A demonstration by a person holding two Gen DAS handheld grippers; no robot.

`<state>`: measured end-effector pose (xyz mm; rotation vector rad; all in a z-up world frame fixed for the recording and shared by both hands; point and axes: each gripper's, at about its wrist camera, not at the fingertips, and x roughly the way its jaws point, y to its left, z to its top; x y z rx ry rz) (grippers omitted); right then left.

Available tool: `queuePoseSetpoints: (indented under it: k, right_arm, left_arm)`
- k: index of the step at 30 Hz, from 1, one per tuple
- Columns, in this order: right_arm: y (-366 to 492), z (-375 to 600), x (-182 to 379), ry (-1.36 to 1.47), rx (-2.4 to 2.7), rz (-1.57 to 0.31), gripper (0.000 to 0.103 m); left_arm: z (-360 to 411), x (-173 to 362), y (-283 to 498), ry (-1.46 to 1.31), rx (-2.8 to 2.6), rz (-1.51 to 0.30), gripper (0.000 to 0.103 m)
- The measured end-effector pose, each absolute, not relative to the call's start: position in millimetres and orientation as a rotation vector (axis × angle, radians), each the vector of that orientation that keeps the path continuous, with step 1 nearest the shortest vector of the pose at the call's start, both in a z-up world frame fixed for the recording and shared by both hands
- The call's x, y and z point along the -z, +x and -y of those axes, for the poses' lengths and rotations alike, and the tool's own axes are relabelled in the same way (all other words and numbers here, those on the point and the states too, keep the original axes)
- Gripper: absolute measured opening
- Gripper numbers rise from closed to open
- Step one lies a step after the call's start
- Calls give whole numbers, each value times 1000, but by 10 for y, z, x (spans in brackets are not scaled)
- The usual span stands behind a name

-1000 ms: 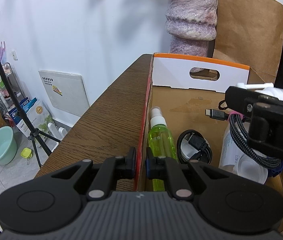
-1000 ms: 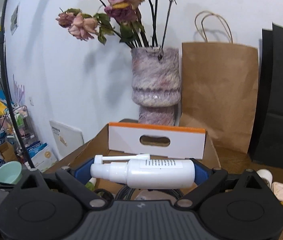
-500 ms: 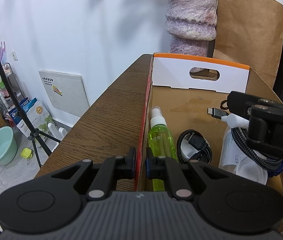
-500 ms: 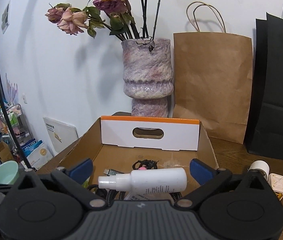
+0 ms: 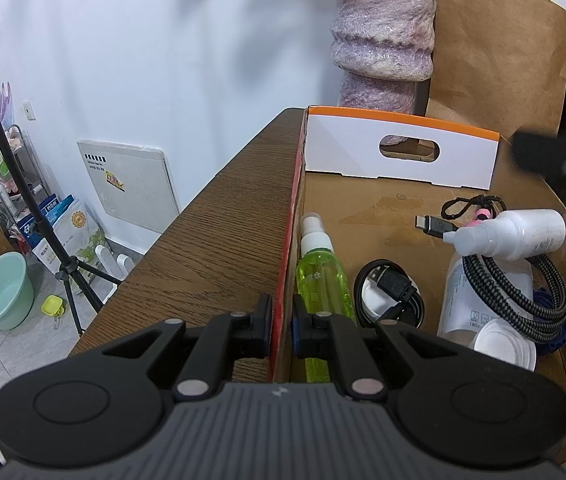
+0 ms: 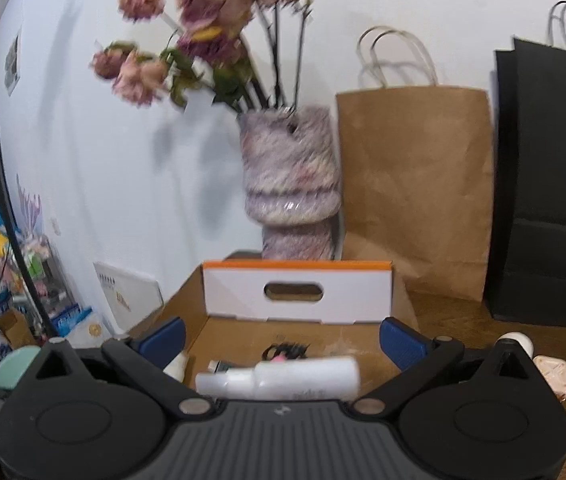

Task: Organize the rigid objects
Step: 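Open the right gripper to drop the spray bottle, move to the charger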

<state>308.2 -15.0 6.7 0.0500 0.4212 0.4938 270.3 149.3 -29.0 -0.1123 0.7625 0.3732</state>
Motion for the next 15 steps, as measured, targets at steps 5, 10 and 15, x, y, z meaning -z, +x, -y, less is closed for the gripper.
queuePoseSetpoints:
  k: [5, 10, 15]
  right_arm:
    - [3133, 478, -209, 87, -425, -366, 103]
    - [3327, 903, -209, 118, -320, -381, 103]
    - [3588, 1274, -36, 99, -190, -436, 103]
  left_arm:
    - [-1493, 290, 2703, -112, -373, -762, 10]
    - [-1492, 291, 2700, -112, -373, -762, 10]
    - [-1493, 290, 2700, -112, -373, -762, 10]
